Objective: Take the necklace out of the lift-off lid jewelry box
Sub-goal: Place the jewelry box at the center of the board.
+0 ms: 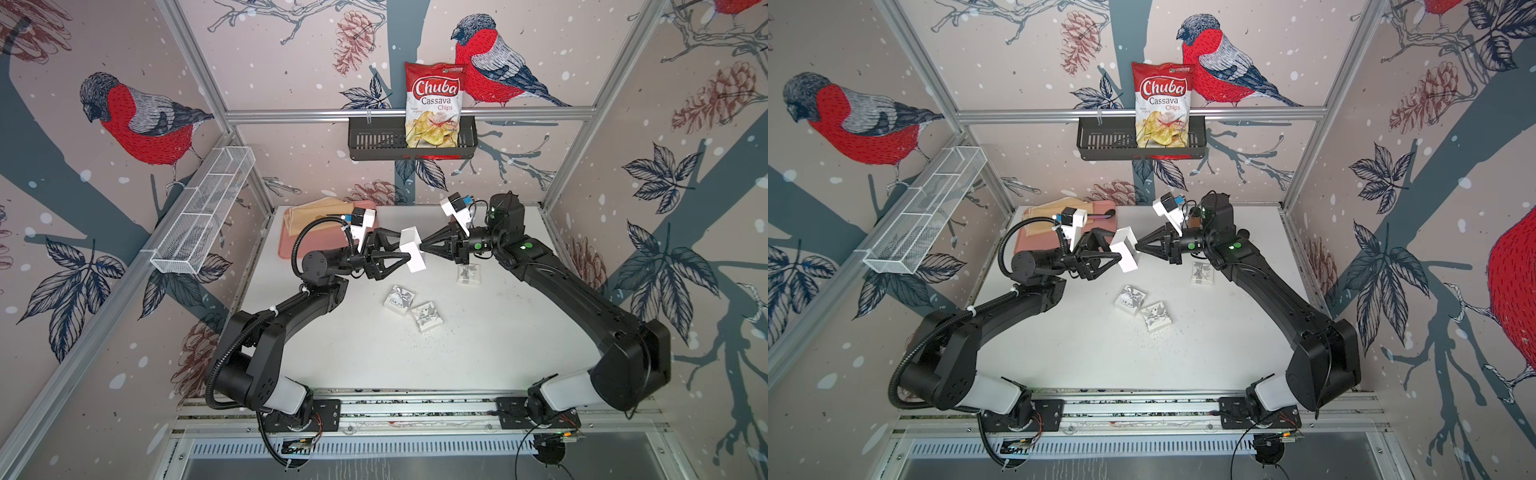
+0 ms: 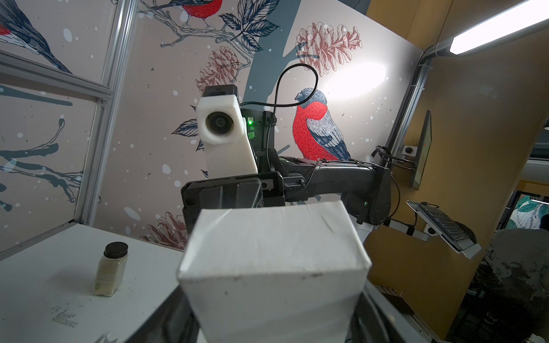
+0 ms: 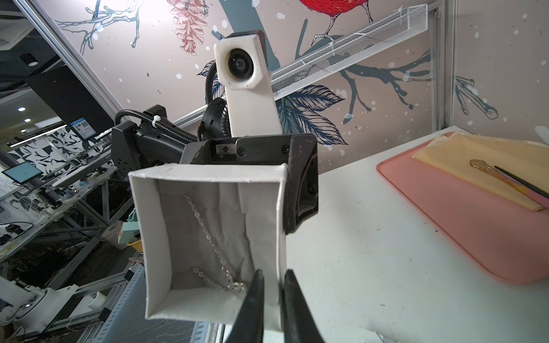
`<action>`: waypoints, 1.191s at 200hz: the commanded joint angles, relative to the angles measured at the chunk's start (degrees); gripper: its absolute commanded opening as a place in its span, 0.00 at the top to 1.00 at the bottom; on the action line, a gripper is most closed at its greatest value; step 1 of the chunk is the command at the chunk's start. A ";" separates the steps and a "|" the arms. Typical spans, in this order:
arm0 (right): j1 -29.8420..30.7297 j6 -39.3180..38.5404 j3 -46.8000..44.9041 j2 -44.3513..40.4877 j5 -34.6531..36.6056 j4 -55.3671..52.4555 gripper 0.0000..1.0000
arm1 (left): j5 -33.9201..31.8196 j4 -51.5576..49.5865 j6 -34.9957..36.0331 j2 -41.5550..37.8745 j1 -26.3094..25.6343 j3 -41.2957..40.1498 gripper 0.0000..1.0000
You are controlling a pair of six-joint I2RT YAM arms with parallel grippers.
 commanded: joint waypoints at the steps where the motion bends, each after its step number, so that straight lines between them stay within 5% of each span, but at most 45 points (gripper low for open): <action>1: 0.31 0.47 0.62 0.21 0.45 0.57 0.89 | 0.92 1.64 0.52 -0.11 -0.01 -0.14 0.32; 60: 0.22 -4.02 1.65 -0.39 8.38 -7.63 1.00 | -1.57 0.77 0.56 1.46 -0.05 -0.13 0.22; 100: -0.02 -4.98 1.98 -2.06 24.66 -14.65 1.00 | -4.21 -3.33 3.06 1.68 0.15 -1.78 0.15; 139: -1.65 -4.30 -0.70 -2.82 35.52 -18.73 1.00 | -7.15 -24.59 18.41 -2.42 0.31 -1.36 0.15; 179: -1.42 -3.58 -1.49 1.09 53.82 -24.91 1.00 | -17.84 -51.26 36.52 -8.61 0.22 1.40 0.15; 238: 0.60 -0.97 0.63 14.80 64.86 -32.99 1.00 | -26.92 -56.85 41.48 -11.14 0.26 -1.06 0.17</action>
